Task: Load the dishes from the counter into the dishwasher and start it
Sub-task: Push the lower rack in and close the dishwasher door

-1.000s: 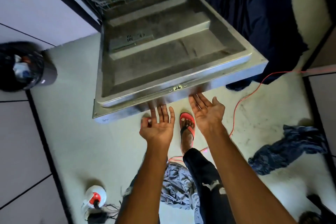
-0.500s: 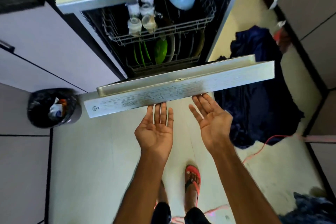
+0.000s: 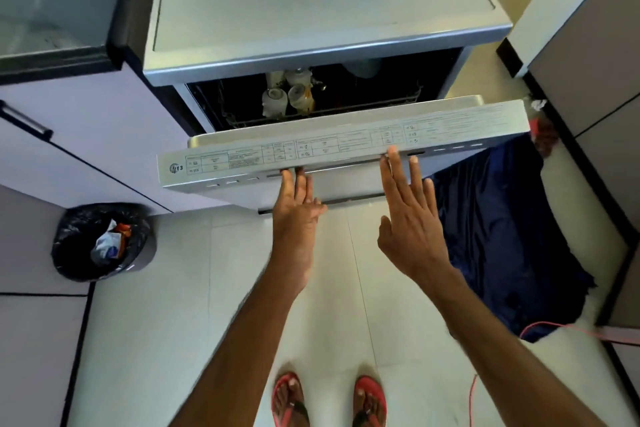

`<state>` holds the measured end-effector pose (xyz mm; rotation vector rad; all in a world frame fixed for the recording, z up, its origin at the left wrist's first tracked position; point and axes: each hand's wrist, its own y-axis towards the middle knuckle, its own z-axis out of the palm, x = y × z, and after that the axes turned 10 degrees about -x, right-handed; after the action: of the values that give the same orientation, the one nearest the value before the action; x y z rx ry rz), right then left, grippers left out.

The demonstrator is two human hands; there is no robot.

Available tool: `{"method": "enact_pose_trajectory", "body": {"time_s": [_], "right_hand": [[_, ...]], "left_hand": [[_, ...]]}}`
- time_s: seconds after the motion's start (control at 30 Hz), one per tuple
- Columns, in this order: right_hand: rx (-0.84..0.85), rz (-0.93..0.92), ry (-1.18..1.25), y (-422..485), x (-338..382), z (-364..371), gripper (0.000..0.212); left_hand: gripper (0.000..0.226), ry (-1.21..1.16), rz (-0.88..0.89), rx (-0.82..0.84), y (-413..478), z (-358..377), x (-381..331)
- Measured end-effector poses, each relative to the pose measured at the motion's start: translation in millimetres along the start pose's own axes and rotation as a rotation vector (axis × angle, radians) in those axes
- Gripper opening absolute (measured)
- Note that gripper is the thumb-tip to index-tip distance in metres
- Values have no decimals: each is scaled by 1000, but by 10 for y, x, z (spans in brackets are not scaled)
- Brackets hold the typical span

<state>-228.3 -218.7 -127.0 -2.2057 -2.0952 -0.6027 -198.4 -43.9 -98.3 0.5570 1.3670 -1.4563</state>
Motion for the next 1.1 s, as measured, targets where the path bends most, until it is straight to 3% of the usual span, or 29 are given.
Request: {"method": "enact_pose_trajectory", "body": {"time_s": [0.13, 0.23, 0.3, 0.37, 0.57, 1.1], "right_hand": [[-17, -16, -39, 308, 22, 25, 111], [-21, -1, -34, 413, 39, 69, 111], [-21, -1, -24, 440, 54, 93, 111], [-24, -5, -3, 454, 74, 116, 111], [-55, 31, -2, 620, 161, 232, 110], [-155, 165, 92, 1341, 445, 496, 116]], "left_hand": [[85, 858, 488, -21, 102, -48, 7], [76, 1180, 934, -176, 132, -80, -21], [76, 1381, 1073, -171, 310, -74, -58], [83, 1535, 1091, -146, 515, -66, -73], [88, 1678, 1137, -156, 665, -123, 39], [96, 1705, 1107, -192, 1283, 53, -163]]}}
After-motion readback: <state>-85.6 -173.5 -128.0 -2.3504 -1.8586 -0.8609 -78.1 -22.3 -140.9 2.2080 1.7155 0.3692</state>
